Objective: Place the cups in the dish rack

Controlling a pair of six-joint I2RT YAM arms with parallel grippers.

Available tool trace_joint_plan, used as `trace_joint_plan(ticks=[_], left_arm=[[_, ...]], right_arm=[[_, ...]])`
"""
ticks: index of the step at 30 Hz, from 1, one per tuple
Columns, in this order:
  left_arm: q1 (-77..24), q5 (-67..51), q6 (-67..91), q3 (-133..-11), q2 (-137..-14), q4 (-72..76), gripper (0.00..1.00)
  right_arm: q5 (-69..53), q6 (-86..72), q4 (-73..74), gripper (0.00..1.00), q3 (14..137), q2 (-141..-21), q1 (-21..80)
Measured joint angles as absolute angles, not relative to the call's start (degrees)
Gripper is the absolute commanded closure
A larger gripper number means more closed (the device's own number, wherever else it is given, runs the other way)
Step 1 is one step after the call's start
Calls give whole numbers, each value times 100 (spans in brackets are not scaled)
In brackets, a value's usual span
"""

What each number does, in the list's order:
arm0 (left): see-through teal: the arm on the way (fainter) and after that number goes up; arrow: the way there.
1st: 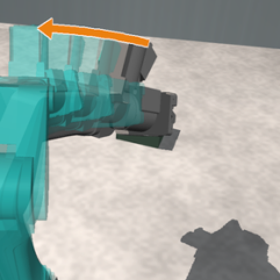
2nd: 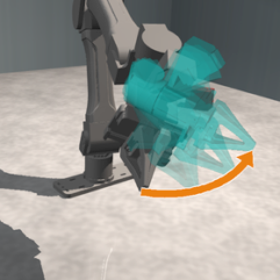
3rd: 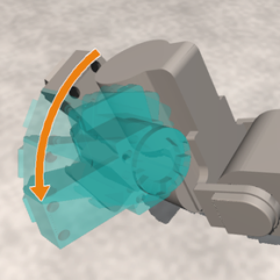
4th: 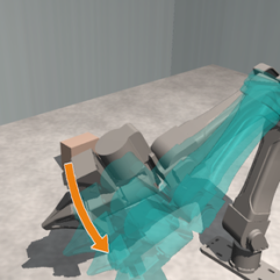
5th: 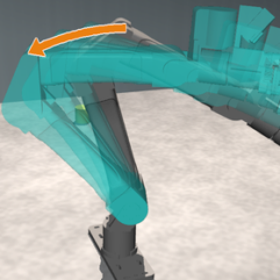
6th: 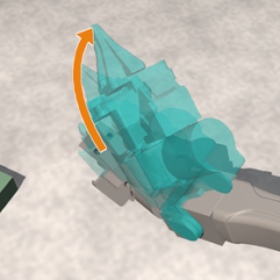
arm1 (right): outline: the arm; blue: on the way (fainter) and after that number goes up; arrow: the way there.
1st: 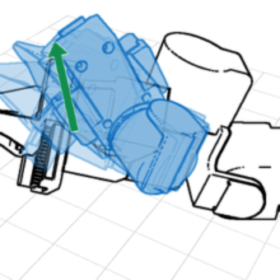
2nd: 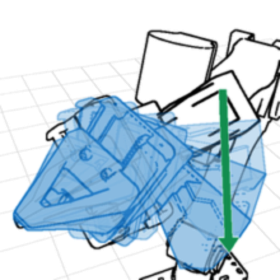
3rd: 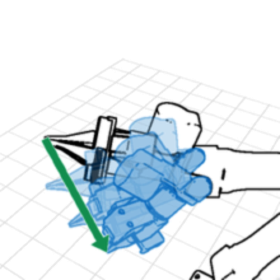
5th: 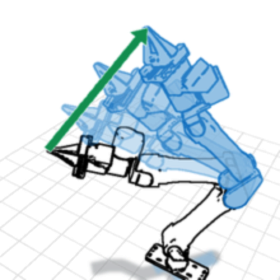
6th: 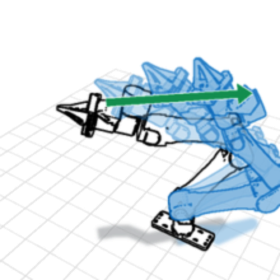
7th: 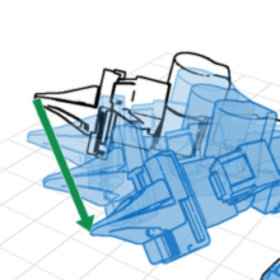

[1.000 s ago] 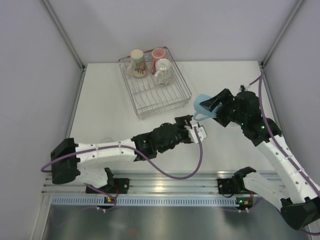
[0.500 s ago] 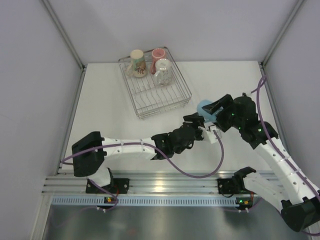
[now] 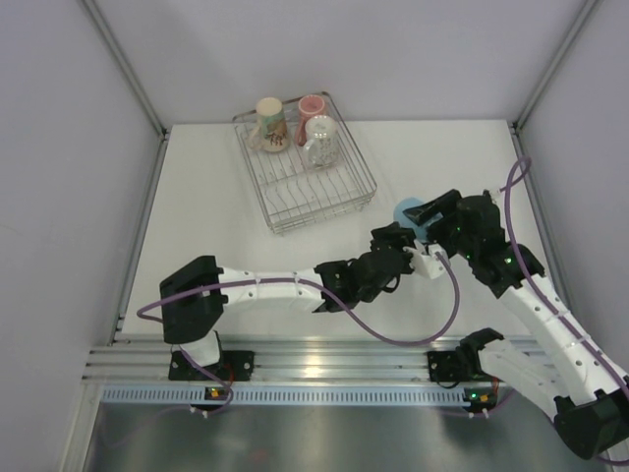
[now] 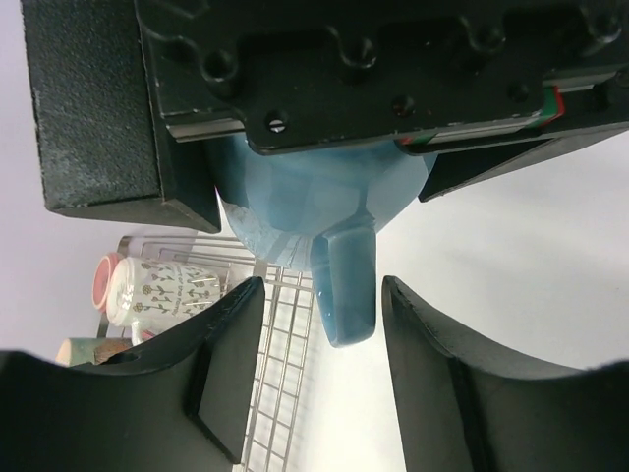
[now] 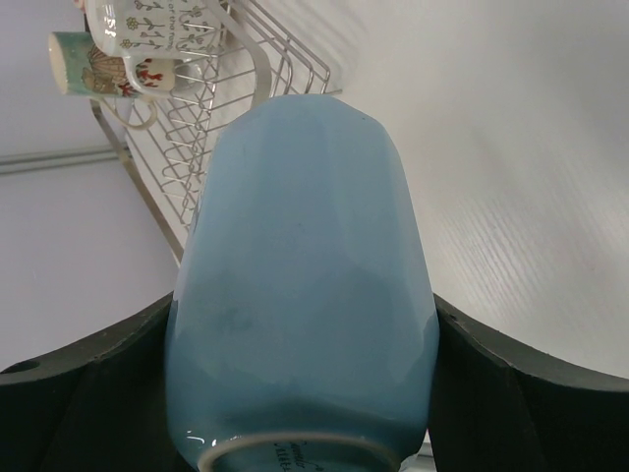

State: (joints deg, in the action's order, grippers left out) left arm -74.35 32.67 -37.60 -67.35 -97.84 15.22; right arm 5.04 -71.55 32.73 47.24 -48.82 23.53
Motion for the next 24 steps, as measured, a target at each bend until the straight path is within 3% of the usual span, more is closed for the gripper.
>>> trace_joint_plan(ticks=[24], left_arm=[[-7454, 3811, -3297, -6733, -10001, 1315, 50]], right_arm=[[587, -7489, 3105, 100, 4462, -4875, 2394]])
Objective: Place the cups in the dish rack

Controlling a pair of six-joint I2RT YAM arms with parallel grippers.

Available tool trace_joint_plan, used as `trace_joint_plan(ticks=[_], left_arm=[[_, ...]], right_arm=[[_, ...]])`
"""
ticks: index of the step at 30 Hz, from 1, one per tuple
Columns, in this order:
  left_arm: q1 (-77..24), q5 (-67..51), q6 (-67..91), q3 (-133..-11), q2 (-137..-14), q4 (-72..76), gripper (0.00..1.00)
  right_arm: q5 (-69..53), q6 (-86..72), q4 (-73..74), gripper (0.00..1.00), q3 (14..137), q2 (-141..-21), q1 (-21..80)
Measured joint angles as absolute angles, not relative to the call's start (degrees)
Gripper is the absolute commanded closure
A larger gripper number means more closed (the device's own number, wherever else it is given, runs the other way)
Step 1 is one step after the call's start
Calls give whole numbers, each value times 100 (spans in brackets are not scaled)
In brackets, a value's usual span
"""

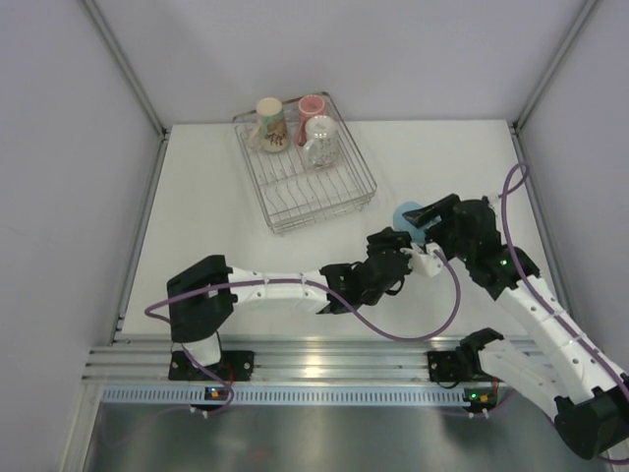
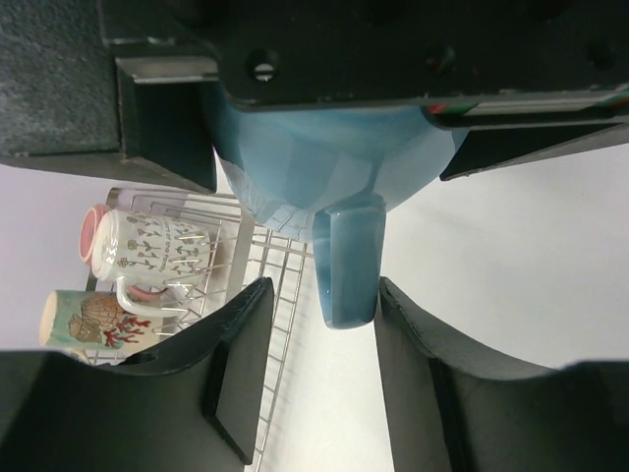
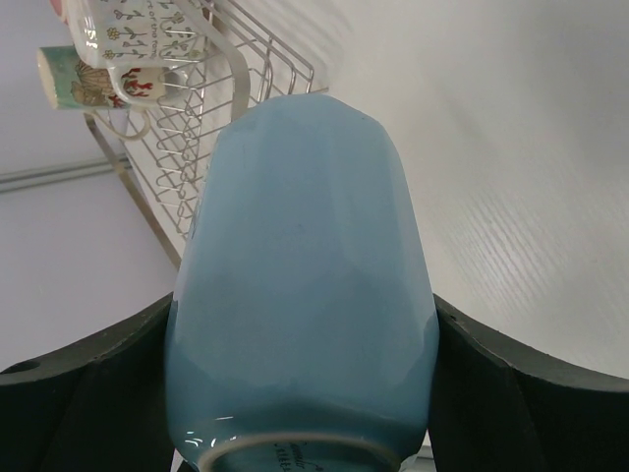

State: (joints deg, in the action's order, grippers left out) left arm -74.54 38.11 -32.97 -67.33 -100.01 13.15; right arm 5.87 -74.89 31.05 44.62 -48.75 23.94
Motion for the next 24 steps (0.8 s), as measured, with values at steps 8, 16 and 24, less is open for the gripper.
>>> trace_joint_plan(ticks=[8, 16, 24], left_arm=[[-7454, 3881, -3273, -6766, -10226, 1328, 73], [-7472, 3887, -3273, -6788, -10291, 1249, 100], [-7406, 3645, -2971, -6788, -10291, 980, 100]], right_arm=[[585, -7583, 3087, 100, 4377, -4849, 2412], [582, -7640, 3022, 100, 4300, -4847, 2438], [567, -7701, 2886, 99, 4084, -4834, 2458]])
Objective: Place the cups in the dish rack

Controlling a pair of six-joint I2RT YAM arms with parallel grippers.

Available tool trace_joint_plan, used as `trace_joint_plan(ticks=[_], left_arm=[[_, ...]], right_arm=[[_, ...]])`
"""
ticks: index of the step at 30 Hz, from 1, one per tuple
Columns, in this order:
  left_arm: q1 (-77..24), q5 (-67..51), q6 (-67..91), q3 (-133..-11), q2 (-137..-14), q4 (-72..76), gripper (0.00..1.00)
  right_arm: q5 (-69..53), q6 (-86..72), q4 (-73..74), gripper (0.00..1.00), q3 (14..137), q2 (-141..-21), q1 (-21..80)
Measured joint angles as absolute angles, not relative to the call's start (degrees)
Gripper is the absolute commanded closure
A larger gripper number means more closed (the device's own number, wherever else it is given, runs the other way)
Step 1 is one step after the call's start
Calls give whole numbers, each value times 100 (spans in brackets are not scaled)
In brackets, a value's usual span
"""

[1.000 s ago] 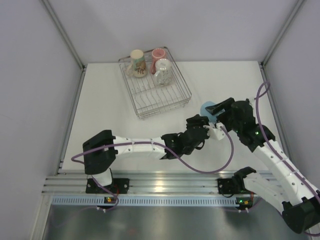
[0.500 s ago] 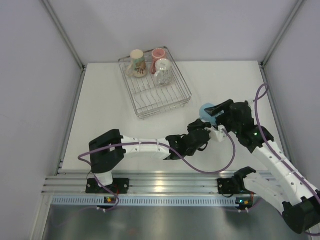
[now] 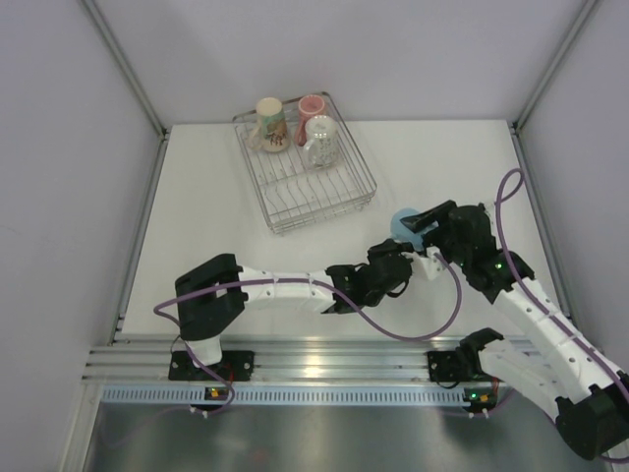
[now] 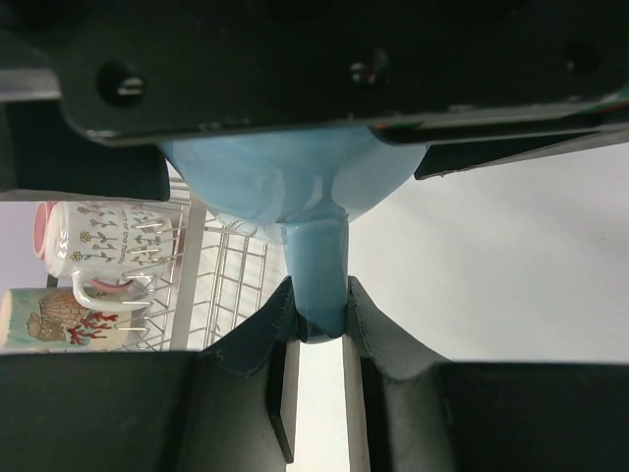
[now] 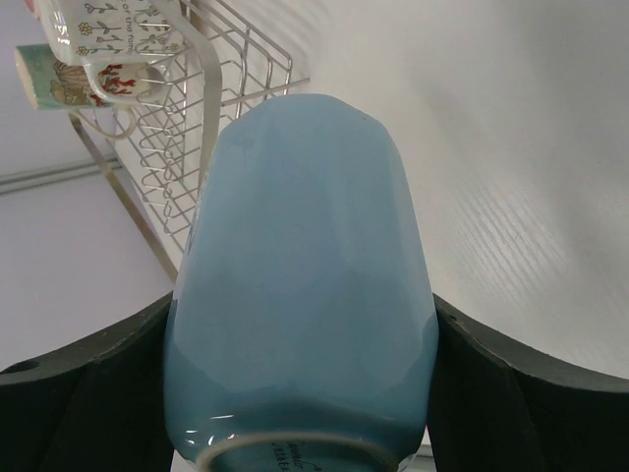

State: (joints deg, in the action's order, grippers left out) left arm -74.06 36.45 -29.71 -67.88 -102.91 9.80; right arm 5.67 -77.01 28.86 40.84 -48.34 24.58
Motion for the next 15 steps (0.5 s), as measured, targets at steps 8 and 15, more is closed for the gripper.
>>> trace_joint_plan(ticks=[8, 15], left_arm=[[-7393, 3673, -2899, -6788, -10291, 961, 100], [-7380, 3741, -2836, -6834, -10291, 867, 100]], right_arm=[[552, -7712, 2867, 61, 4073, -4836, 2460], [534, -7760, 2740, 42, 4005, -4831, 2462]])
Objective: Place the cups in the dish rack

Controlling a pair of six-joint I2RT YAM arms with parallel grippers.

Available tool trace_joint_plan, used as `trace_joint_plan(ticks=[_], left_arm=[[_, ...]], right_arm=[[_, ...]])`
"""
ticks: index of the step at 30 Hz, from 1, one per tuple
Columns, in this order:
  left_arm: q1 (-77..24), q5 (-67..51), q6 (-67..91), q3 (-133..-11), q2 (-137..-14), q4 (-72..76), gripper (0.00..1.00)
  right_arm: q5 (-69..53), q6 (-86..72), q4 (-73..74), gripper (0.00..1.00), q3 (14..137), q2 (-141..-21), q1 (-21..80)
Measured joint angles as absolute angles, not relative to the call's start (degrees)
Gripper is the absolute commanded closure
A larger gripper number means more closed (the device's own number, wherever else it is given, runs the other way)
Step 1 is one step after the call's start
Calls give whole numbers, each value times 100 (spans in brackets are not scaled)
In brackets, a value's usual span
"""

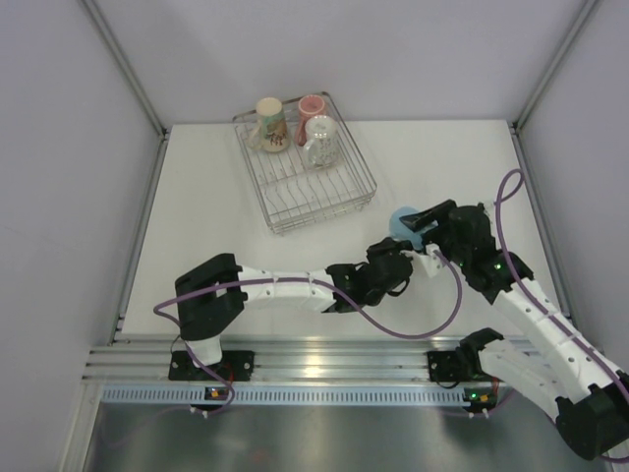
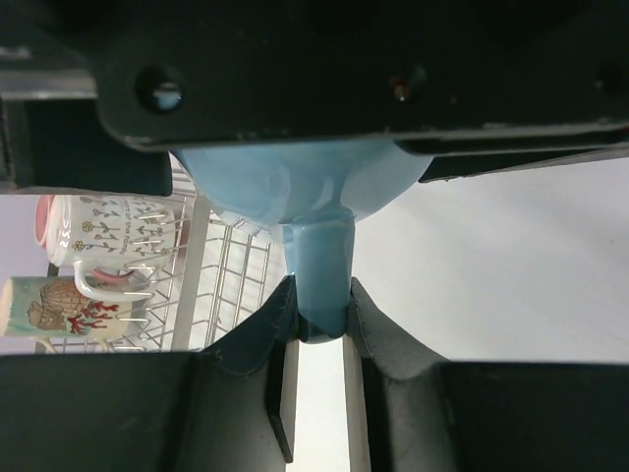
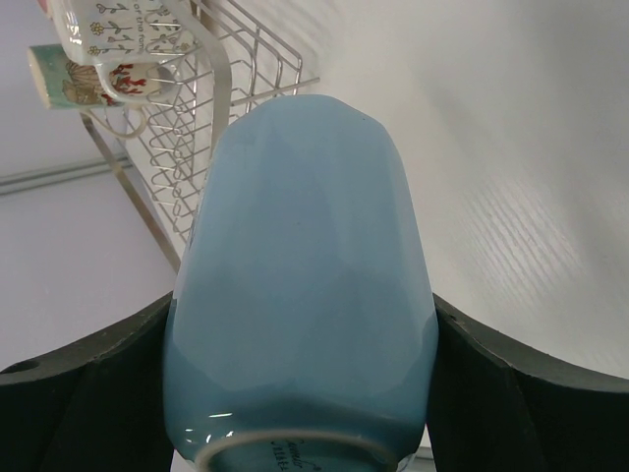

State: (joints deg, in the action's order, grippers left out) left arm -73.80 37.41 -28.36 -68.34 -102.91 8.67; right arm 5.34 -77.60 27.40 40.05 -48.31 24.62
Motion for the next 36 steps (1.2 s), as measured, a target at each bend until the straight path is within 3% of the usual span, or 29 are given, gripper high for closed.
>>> trace_joint_plan(ticks=[4, 17, 36], left_arm=[[-7371, 3837, -2818, -6873, -10291, 851, 100], [-7273, 4263, -2480, -6936, -10294, 886, 100], [-7094, 3887, -1848, -6801, -10116, 902, 100]], right_arm=[[534, -7780, 2655, 29, 4003, -4829, 2462], [548, -8038, 2390, 7, 4005, -4748, 2462], [790, -8106, 2366, 4, 3983, -4545, 2418]])
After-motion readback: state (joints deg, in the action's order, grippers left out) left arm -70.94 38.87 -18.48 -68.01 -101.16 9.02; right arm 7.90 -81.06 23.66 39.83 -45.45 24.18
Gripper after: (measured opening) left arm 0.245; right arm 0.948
